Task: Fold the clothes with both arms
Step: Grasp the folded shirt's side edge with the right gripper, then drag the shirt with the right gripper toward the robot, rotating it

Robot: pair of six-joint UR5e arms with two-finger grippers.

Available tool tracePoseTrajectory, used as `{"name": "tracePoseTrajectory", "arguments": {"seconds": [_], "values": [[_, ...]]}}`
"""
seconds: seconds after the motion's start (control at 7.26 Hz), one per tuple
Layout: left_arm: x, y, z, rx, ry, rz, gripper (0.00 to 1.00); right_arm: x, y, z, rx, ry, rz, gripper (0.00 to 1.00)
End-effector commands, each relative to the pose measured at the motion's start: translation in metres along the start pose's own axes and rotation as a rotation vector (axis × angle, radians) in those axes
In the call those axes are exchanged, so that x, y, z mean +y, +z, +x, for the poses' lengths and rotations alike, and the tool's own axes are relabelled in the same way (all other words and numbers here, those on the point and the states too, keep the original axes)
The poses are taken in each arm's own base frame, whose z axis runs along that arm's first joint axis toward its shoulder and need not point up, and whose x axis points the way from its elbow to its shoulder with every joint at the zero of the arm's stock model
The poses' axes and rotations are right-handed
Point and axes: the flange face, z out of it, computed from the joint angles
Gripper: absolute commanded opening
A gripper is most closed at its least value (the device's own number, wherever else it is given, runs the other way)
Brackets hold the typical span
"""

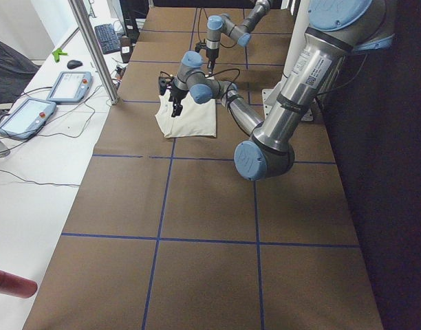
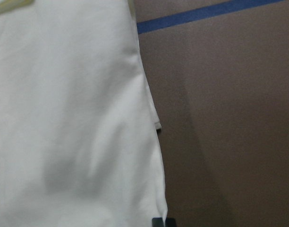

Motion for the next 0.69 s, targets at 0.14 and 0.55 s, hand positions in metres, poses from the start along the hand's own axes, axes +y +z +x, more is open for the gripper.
{"name": "tracePoseTrajectory", "arguments": {"seconds": [0.14,0.55], "values": [[0.006,-0.002,0.004,0.009,-0.015,-0.005,1.00,0.085,-0.031,0.075,0.028,-0.052,-0.085,0.00],[0.029,-0.012,0.021,0.047,-0.031,-0.030,1.00,0.191,-0.049,0.114,0.082,-0.074,-0.253,0.00]]}}
